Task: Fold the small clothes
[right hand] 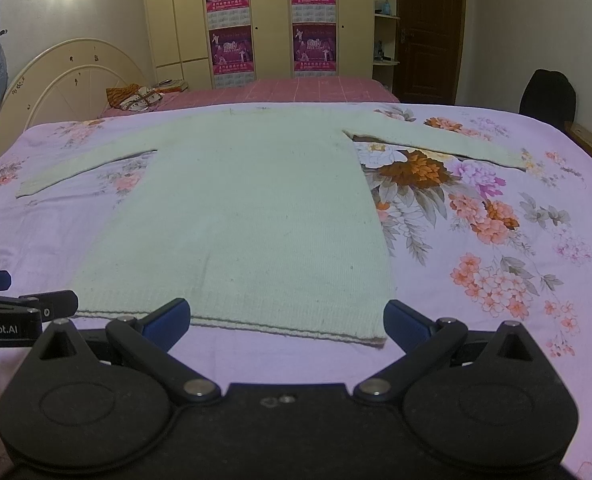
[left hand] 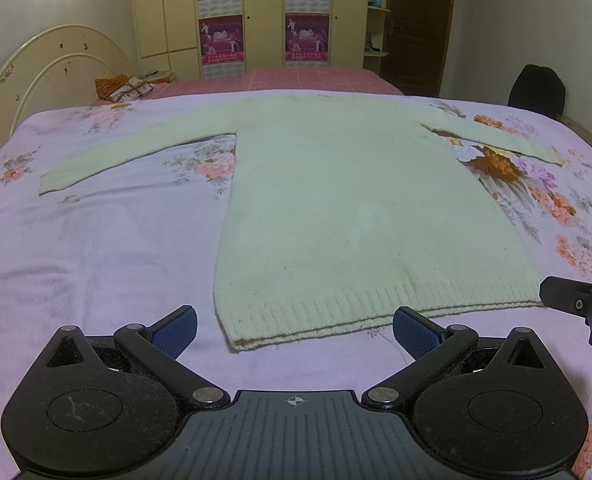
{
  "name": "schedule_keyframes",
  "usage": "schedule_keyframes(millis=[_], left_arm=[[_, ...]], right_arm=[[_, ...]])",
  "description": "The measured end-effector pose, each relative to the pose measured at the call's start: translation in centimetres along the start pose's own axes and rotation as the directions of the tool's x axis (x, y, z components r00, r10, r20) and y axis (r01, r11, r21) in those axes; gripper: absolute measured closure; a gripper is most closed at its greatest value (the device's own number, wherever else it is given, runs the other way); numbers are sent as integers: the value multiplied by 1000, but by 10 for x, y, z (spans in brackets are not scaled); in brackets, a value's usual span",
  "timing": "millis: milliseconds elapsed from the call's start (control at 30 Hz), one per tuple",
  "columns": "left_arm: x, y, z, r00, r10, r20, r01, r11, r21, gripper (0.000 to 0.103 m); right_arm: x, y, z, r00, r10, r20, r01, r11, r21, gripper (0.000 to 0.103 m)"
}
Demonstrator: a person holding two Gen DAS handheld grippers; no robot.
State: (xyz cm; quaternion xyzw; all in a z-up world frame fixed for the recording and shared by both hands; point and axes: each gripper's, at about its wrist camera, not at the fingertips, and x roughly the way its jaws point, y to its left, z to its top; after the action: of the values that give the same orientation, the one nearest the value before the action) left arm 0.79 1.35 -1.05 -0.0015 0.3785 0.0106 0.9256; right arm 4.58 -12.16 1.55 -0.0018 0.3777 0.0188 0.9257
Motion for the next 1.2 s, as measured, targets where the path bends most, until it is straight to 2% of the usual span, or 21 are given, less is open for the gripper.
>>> schedule_keyframes(millis=[433, 633, 800, 1067, 1133, 1200], left_arm=[[11, -1, 7, 1000, 6, -8, -6, 1000, 17, 0], [25, 6, 23, 1000, 21, 10, -21, 1000, 11, 0], [49, 22, 53, 998, 42, 50, -42, 999, -3, 0], [110, 47, 115, 987, 92, 130, -88, 995, -34, 0], [132, 51, 130, 984, 122, 131, -120, 992, -24, 0], [155, 56, 142, 982, 140, 125, -138, 990, -28, 0]], right_arm=[[9, -7, 1, 1000, -12, -13, 12, 1000, 11, 1], [18, -22, 10, 999, -42, -14, 43, 999, 32, 1], [33, -45, 30, 997, -71, 0, 71, 995, 69, 1], [74, -108, 85, 986, -140, 86, 129, 983, 131, 1], [86, -130, 99, 977, -180, 114, 158, 972, 175, 3], [102, -155, 115, 964, -228, 134, 197, 957, 213, 11]])
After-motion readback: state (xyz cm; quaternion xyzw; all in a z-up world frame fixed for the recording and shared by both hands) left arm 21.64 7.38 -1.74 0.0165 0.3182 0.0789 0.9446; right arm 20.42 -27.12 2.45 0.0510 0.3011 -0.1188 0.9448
